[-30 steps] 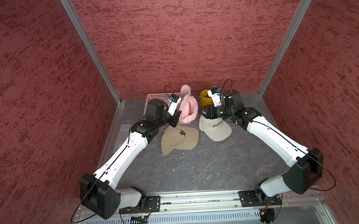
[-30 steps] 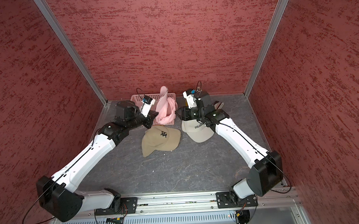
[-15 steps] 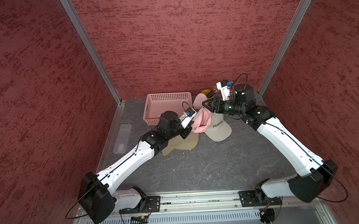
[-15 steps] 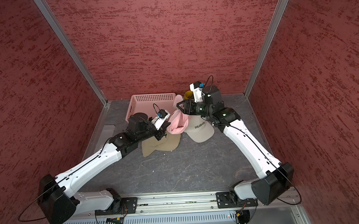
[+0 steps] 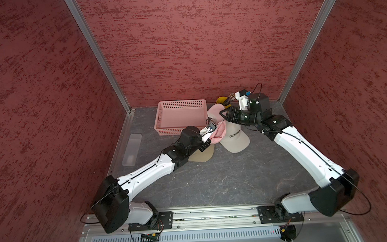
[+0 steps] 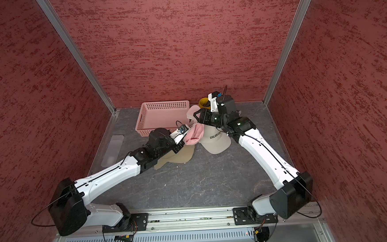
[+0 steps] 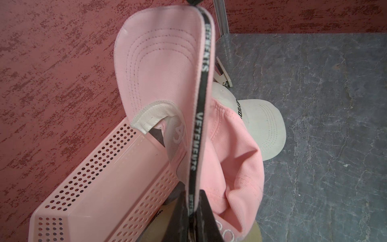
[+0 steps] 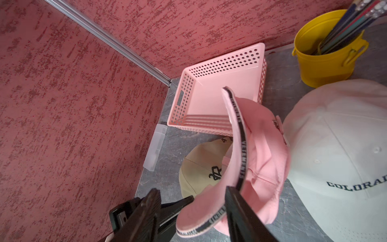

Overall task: Turn the baseball cap inside out
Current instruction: Turn over the baseball cap.

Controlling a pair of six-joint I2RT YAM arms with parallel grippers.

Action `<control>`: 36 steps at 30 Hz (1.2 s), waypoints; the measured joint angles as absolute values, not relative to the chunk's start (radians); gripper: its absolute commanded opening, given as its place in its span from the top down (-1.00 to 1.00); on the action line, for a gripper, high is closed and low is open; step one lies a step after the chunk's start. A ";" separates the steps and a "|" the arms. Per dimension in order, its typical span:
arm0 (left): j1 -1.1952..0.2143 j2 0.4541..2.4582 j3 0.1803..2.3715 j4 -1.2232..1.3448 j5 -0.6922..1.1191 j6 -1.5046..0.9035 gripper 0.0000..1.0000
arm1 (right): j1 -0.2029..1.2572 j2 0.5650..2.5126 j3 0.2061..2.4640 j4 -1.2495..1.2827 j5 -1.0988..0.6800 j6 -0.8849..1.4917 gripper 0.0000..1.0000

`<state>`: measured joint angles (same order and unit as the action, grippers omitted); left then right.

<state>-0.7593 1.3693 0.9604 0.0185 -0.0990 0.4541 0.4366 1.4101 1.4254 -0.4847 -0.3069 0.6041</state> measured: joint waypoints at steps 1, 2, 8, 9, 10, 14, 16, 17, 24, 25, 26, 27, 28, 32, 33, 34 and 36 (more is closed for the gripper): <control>-0.760 1.369 0.959 0.022 -0.102 0.458 1.00 | 0.437 1.410 1.425 -0.492 -0.295 0.601 -0.09; -0.760 1.369 0.959 0.026 -0.104 0.462 1.00 | 0.437 1.410 1.425 -0.501 -0.282 0.596 -0.09; -0.761 1.369 0.959 0.046 -0.112 0.477 1.00 | 0.437 1.410 1.425 -0.530 -0.230 0.562 -0.11; -0.763 1.369 0.959 0.046 -0.112 0.480 1.00 | 0.437 1.410 1.425 -0.534 -0.224 0.556 -0.11; -0.766 1.369 0.959 0.046 -0.113 0.485 1.00 | 0.437 1.412 1.425 -0.540 -0.222 0.548 -0.11; -0.785 1.369 0.959 0.046 -0.113 0.500 1.00 | 0.437 1.457 1.450 -0.574 -0.224 0.520 -0.11; -0.793 1.369 0.958 0.041 -0.113 0.507 1.00 | 0.437 1.504 1.482 -0.590 -0.227 0.505 -0.10; -0.796 1.369 0.955 0.041 -0.111 0.511 1.00 | 0.437 1.529 1.500 -0.599 -0.229 0.496 -0.06; -0.803 1.367 0.945 0.030 -0.104 0.521 1.00 | 0.435 1.599 1.562 -0.641 -0.247 0.468 0.68; -0.804 1.367 0.945 0.030 -0.107 0.524 0.92 | 0.435 1.599 1.563 -0.641 -0.248 0.468 0.74; -0.808 1.367 0.945 0.030 -0.109 0.529 0.64 | 0.435 1.599 1.563 -0.642 -0.248 0.473 0.78; -0.811 1.367 0.945 0.029 -0.113 0.535 0.45 | 0.435 1.599 1.563 -0.641 -0.248 0.479 0.82; -0.816 1.369 0.946 0.028 -0.114 0.537 0.23 | 0.435 1.599 1.563 -0.643 -0.247 0.482 0.86; -0.849 1.391 0.987 0.027 -0.145 0.563 -0.19 | 0.435 1.599 1.563 -0.645 -0.251 0.516 0.91; -0.860 1.400 0.997 0.029 -0.156 0.568 -0.26 | 0.435 1.599 1.563 -0.645 -0.252 0.523 0.91; -0.874 1.411 1.008 0.035 -0.168 0.578 -0.32 | 0.435 1.599 1.563 -0.645 -0.255 0.533 0.91; -0.897 1.437 1.023 0.056 -0.193 0.593 -0.34 | 0.435 1.599 1.563 -0.644 -0.260 0.551 0.91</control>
<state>-0.8974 1.4368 1.0225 0.0563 -0.1928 0.5934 0.4347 1.5993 1.5631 -0.6441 -0.2604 0.5514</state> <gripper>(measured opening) 0.659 0.100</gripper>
